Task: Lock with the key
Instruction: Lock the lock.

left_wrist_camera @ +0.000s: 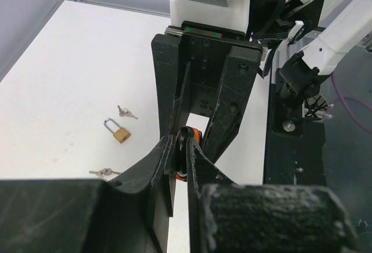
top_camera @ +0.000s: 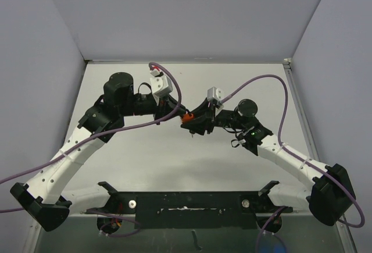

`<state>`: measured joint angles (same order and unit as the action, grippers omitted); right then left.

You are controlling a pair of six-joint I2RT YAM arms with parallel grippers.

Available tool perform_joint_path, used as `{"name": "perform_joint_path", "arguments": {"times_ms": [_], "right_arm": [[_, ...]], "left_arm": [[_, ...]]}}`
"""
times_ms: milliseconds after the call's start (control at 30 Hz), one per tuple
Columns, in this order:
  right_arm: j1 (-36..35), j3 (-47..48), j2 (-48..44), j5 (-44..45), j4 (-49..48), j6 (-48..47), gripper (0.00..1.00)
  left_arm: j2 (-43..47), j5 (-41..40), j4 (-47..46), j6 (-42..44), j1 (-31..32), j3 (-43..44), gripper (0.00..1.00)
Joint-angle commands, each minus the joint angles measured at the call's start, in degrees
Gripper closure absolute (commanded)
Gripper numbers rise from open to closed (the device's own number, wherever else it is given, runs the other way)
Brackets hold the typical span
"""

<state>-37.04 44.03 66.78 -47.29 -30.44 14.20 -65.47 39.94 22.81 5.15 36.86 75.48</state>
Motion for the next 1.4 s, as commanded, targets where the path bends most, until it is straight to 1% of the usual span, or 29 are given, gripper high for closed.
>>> {"name": "perform_joint_path", "arguments": {"times_ms": [0,100,233,400,500,633,1033,1267,1367], "right_arm": [[0.3,2.5,-1.3,-2.7,-7.2,1.5,1.00],[0.4,2.6,-1.3,-4.1,-8.1,2.2,1.00],[0.5,2.7,-0.9,-6.2,-9.9,3.3,1.00],[0.5,2.9,-0.6,-8.0,-12.5,5.0,1.00],[0.5,3.3,0.0,-9.4,-13.6,6.2,1.00],[0.5,3.4,0.5,-11.0,-15.6,7.5,1.00],[0.5,5.2,0.1,-9.4,-16.0,6.5,1.00],[0.4,6.7,-1.1,-3.3,-17.8,5.7,1.00],[0.4,8.0,-1.9,1.4,-14.9,3.0,1.00]], "left_arm": [[1.3,0.3,-4.1,-1.6,-0.7,0.1,1.00],[1.1,-0.1,-3.1,-1.6,-0.7,0.4,1.00],[0.7,-2.8,-0.9,-1.3,-0.7,0.9,1.00],[0.5,-2.9,0.4,-0.4,-0.6,0.9,1.00],[0.4,-5.7,0.9,-0.2,-0.5,0.8,1.00],[-0.2,-5.4,1.5,0.3,-0.5,1.0,1.00],[-0.9,-5.0,3.3,1.8,0.3,0.0,1.00],[0.0,-3.6,1.9,1.6,0.3,-3.1,1.00],[0.7,-2.2,1.1,1.6,0.2,-4.4,1.00]]}}
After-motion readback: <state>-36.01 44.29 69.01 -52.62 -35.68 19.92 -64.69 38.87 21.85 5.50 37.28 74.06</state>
